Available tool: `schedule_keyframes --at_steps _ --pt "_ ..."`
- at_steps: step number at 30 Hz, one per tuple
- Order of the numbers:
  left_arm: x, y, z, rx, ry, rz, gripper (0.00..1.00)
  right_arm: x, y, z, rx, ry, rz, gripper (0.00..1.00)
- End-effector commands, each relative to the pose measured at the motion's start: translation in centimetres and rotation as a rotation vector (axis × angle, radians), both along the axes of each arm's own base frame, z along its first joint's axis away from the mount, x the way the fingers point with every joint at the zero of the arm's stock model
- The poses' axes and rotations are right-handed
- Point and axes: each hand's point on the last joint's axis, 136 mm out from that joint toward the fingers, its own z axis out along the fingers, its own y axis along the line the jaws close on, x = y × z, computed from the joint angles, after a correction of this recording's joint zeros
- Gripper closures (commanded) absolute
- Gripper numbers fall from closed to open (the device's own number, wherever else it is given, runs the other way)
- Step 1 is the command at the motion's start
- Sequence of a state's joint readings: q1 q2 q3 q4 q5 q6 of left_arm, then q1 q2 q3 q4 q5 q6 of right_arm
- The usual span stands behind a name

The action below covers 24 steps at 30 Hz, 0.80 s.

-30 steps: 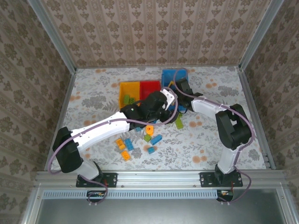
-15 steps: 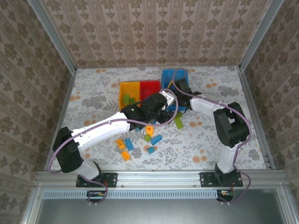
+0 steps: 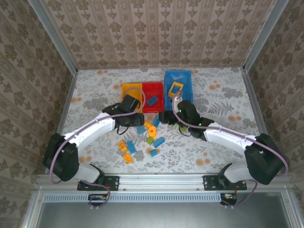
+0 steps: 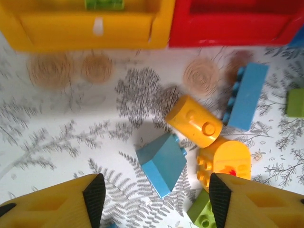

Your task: Sort the legos into containers by color

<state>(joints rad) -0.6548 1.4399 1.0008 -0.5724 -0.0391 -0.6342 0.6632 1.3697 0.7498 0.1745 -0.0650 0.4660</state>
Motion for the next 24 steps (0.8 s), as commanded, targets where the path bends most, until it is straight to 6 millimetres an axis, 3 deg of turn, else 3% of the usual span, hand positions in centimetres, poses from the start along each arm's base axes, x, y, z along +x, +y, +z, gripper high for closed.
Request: schedule_keyframes --at_steps 1,7,14,24 --pt "-0.4 -1.7 -0.7 -0.071 0.098 0.029 0.36 -2.1 1.2 0.9 0.023 -0.043 0.103 0.33" --pt "-1.0 -1.2 -3.9 0.036 0.259 0.063 0.35 -3.0 0.5 0.4 0.03 -0.016 0.089 0.32" --pt "-1.5 -1.6 -5.7 0.052 0.336 0.085 0.35 -2.9 0.8 0.7 0.053 -0.022 0.097 0.31" --pt "-0.5 -2.3 -7.7 0.075 0.341 0.087 0.38 -2.9 1.2 1.0 0.076 -0.019 0.105 0.3"
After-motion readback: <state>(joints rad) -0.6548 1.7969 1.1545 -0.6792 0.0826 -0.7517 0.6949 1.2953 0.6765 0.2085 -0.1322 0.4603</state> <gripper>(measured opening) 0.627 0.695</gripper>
